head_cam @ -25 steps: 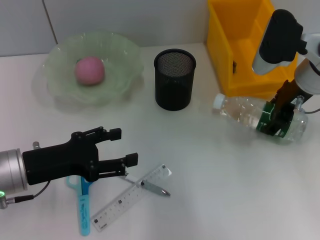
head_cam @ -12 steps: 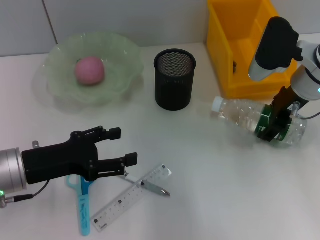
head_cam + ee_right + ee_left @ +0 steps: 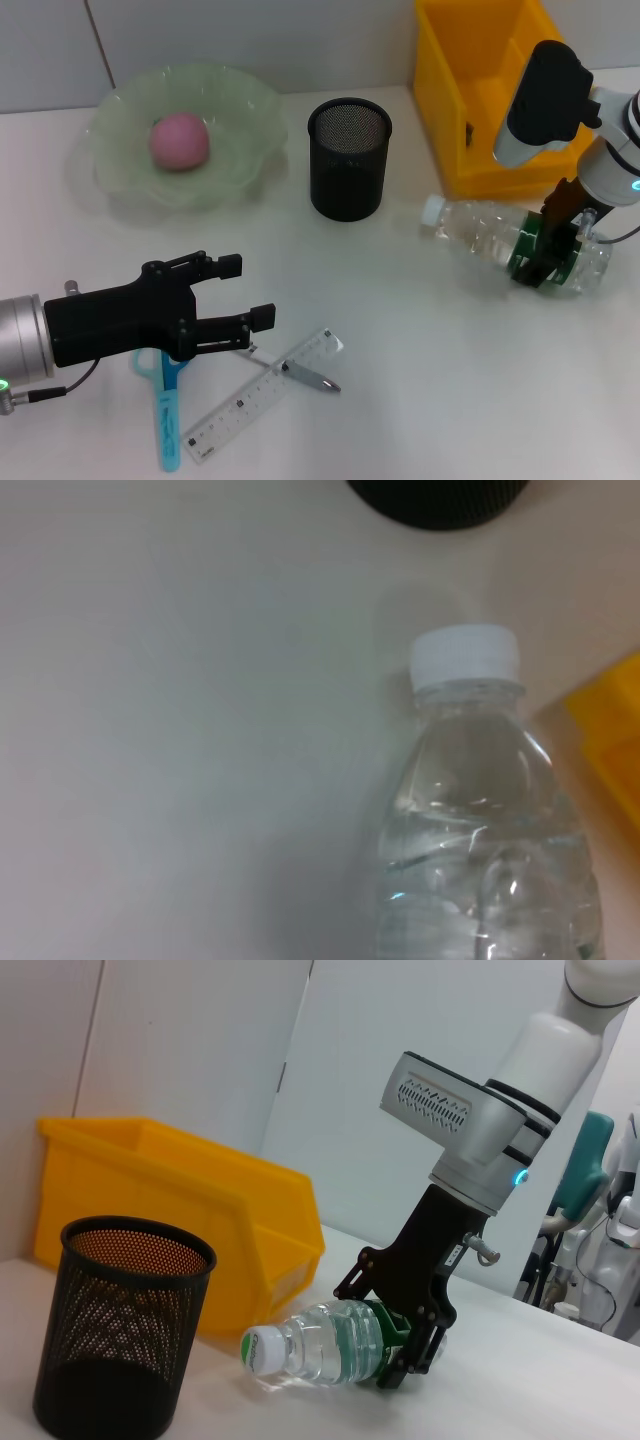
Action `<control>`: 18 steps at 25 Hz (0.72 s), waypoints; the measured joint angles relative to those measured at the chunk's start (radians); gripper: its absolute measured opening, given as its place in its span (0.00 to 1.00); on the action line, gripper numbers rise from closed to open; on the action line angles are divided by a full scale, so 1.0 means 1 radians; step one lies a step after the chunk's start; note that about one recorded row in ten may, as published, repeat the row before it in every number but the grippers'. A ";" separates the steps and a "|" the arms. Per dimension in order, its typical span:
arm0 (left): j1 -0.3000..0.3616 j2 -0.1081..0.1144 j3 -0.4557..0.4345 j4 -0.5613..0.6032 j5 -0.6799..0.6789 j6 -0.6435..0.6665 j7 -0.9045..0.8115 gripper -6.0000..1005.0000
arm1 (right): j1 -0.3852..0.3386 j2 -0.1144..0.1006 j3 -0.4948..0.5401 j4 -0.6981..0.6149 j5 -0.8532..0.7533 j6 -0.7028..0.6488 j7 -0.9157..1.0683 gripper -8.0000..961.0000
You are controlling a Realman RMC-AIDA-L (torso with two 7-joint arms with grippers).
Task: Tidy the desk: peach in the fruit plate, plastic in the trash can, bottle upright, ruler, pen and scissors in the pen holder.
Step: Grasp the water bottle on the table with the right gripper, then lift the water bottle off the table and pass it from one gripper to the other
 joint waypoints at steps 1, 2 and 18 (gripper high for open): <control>0.000 0.000 0.000 0.000 0.000 0.000 0.000 0.86 | 0.001 0.002 0.000 0.002 0.000 0.001 0.000 0.82; 0.000 0.000 0.000 0.000 0.000 -0.001 0.000 0.86 | 0.001 0.002 0.000 0.002 0.000 0.001 0.000 0.82; 0.005 0.000 0.000 0.000 0.000 0.004 0.000 0.86 | -0.012 0.012 -0.002 -0.067 0.017 -0.052 -0.007 0.82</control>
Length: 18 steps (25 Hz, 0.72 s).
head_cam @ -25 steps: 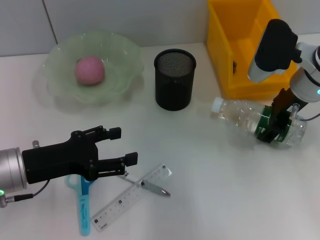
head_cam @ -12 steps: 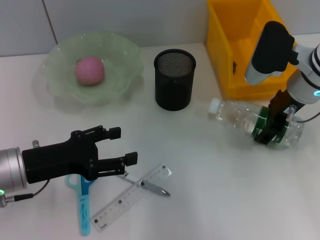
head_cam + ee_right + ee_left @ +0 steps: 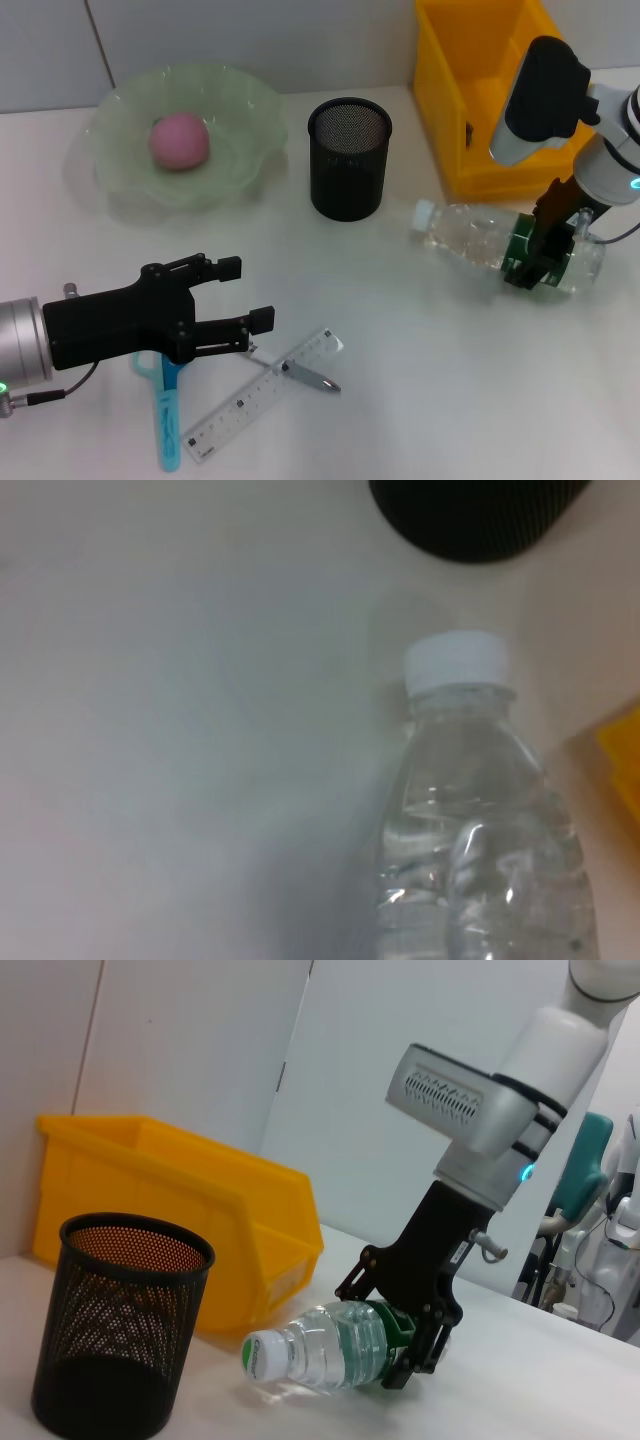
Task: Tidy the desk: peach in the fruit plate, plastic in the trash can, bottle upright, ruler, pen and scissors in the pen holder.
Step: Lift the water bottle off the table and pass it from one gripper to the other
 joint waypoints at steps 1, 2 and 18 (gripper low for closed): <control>0.000 0.000 0.000 0.000 0.000 0.000 0.000 0.86 | -0.003 0.000 0.000 -0.023 0.010 -0.019 0.000 0.82; 0.000 0.001 0.000 0.000 0.000 0.000 0.000 0.86 | -0.003 0.000 0.000 -0.023 0.010 -0.019 0.000 0.82; 0.000 0.003 -0.023 0.001 0.002 0.000 0.000 0.86 | -0.077 -0.001 0.012 -0.180 0.169 -0.121 -0.030 0.81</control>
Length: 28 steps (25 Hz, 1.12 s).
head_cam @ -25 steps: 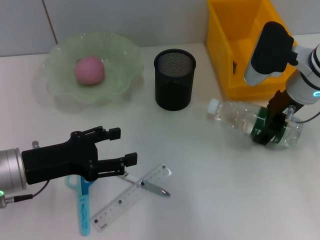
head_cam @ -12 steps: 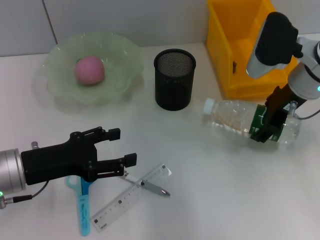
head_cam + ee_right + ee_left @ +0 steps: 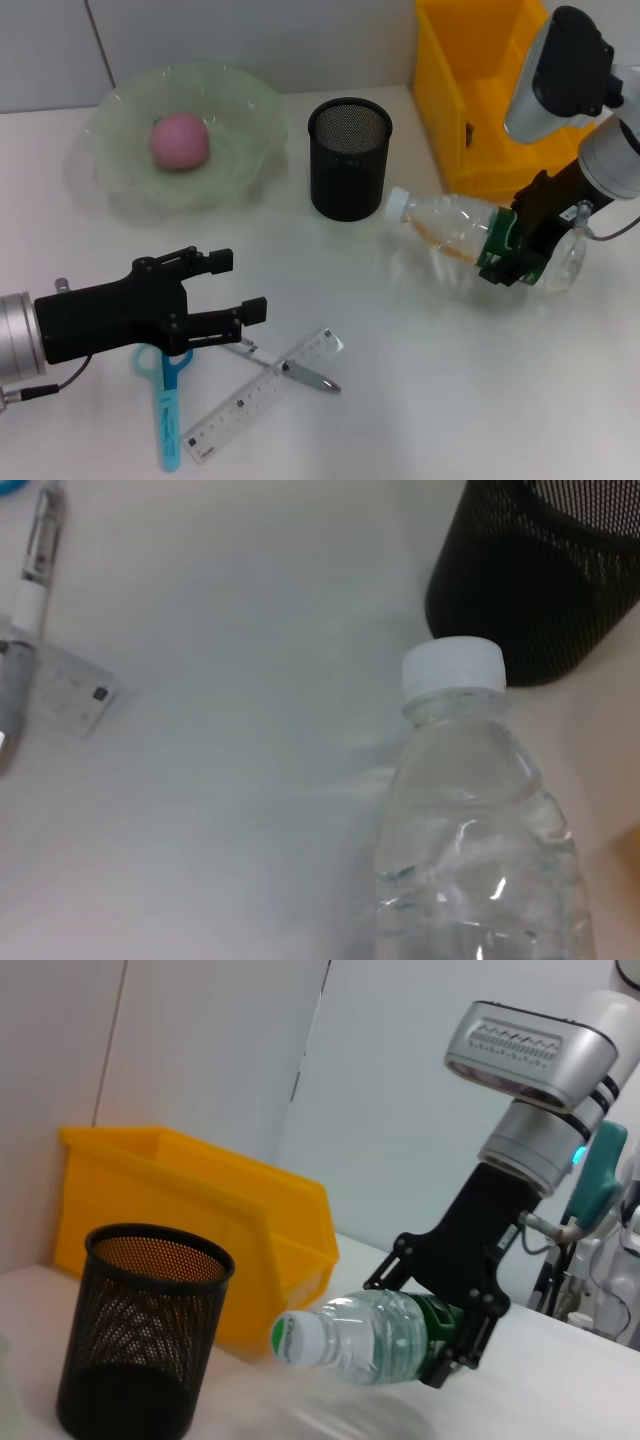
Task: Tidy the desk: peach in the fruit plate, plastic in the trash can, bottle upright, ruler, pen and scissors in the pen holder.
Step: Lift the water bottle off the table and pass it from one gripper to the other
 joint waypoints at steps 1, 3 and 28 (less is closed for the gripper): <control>0.000 0.000 -0.002 0.000 -0.001 0.000 0.000 0.86 | -0.009 0.000 0.000 -0.012 0.020 -0.005 -0.005 0.81; 0.000 0.000 -0.016 0.000 -0.002 0.000 -0.005 0.86 | -0.036 -0.002 0.002 -0.044 0.091 -0.017 -0.016 0.81; -0.102 -0.024 -0.156 -0.276 -0.328 0.216 0.038 0.86 | -0.297 0.000 0.181 0.192 1.035 -0.107 -0.582 0.82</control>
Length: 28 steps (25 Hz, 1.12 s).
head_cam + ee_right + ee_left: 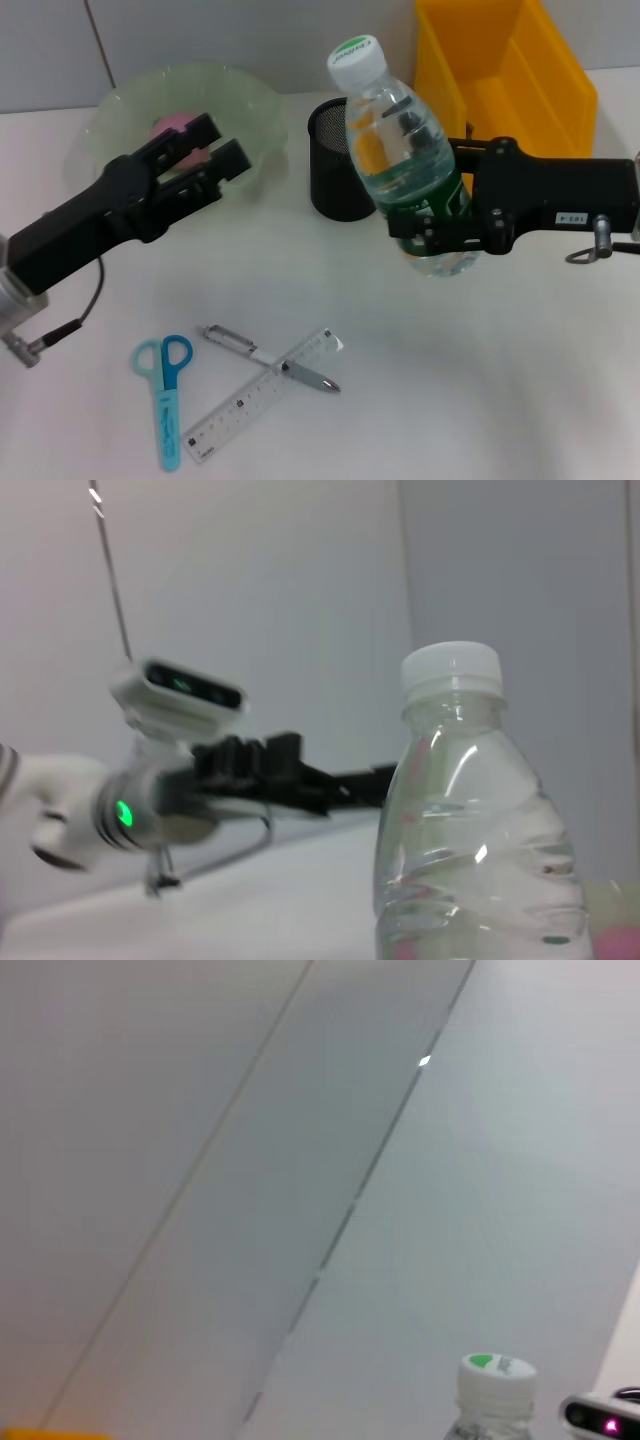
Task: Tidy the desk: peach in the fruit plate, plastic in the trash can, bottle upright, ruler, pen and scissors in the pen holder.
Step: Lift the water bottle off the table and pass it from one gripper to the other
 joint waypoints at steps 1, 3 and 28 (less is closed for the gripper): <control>0.000 0.000 0.000 0.000 0.000 0.000 0.000 0.86 | 0.000 0.000 0.000 0.000 0.000 0.000 0.000 0.82; -0.016 -0.004 0.000 -0.011 0.000 0.010 0.007 0.86 | 0.009 0.000 -0.003 0.052 0.030 -0.016 -0.035 0.82; -0.118 -0.006 0.040 -0.113 -0.008 0.108 0.140 0.86 | 0.121 0.000 -0.080 0.310 0.053 -0.043 -0.136 0.83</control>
